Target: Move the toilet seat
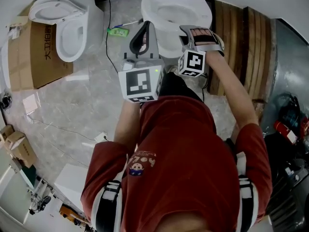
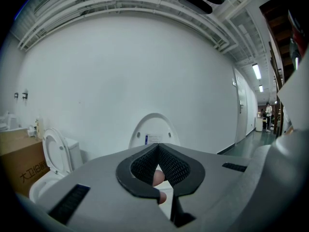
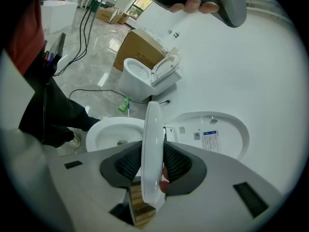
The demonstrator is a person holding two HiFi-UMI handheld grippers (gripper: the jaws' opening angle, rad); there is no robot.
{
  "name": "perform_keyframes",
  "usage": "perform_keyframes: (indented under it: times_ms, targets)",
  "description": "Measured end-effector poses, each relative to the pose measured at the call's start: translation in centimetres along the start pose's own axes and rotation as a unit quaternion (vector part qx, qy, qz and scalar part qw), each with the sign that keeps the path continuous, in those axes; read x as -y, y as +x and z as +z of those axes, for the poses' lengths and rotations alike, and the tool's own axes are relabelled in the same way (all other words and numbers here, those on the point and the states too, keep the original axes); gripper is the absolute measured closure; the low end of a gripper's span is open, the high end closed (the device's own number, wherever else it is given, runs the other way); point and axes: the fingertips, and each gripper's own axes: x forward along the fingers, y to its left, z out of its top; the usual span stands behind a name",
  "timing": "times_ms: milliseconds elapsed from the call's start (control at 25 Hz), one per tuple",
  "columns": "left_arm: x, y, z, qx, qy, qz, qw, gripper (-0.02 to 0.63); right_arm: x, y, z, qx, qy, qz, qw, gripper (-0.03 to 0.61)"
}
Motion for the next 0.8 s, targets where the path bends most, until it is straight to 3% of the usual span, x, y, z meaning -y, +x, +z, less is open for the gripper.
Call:
perform_keyframes:
  times_ms: [360, 800]
  targets:
    - [-0.9, 0.7, -2.9, -0.026, -0.01, 0.006, 0.9996, 0.603, -4.9, 1.1, 0.0, 0.005, 0.0, 0.06, 0.998, 0.442]
    - [-2.3, 1.1, -6.1, -0.056, -0.021, 0.022, 0.998, 0.603, -10.3, 3.0, -0.1, 0.004, 0.007, 0.14, 0.99, 0.391]
